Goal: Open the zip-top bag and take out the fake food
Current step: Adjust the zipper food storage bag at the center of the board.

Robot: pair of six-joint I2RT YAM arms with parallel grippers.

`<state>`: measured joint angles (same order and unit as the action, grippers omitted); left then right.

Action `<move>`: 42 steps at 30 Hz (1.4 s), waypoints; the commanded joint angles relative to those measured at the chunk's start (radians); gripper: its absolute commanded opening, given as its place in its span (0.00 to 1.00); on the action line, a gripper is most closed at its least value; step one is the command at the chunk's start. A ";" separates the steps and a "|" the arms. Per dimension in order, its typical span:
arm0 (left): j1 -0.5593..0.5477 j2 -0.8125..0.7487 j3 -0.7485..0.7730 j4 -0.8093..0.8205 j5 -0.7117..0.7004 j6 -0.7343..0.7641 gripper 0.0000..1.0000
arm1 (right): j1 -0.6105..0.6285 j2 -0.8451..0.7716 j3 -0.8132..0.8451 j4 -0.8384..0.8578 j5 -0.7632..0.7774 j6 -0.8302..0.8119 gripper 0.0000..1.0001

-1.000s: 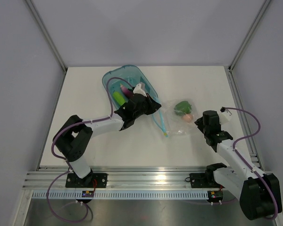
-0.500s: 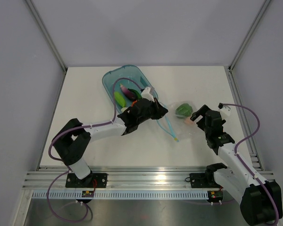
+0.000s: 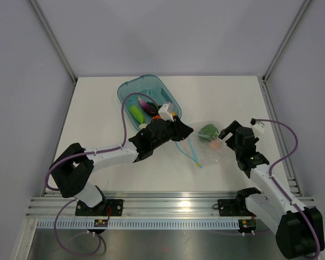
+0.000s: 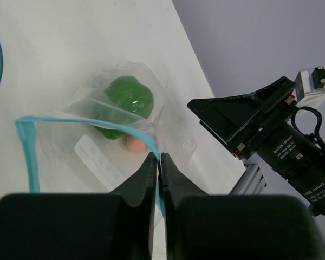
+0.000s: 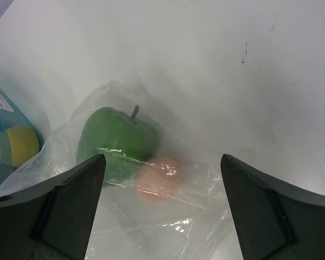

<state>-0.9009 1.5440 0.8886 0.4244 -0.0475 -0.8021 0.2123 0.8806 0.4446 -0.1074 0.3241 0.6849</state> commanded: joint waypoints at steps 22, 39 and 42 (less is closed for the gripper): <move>-0.029 -0.338 -0.223 -0.112 -0.304 0.048 0.72 | -0.001 -0.014 -0.001 0.051 -0.011 -0.019 0.94; 0.043 -0.322 -0.459 0.092 -0.160 -0.207 0.43 | -0.001 -0.015 -0.003 0.057 -0.020 -0.016 0.94; 0.043 -0.260 -0.467 0.163 -0.101 -0.239 0.45 | -0.001 -0.015 -0.003 0.060 -0.022 -0.016 0.94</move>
<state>-0.8619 1.2304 0.4225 0.4568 -0.2161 -0.9867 0.2123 0.8772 0.4438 -0.0925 0.3016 0.6842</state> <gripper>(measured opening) 0.438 0.938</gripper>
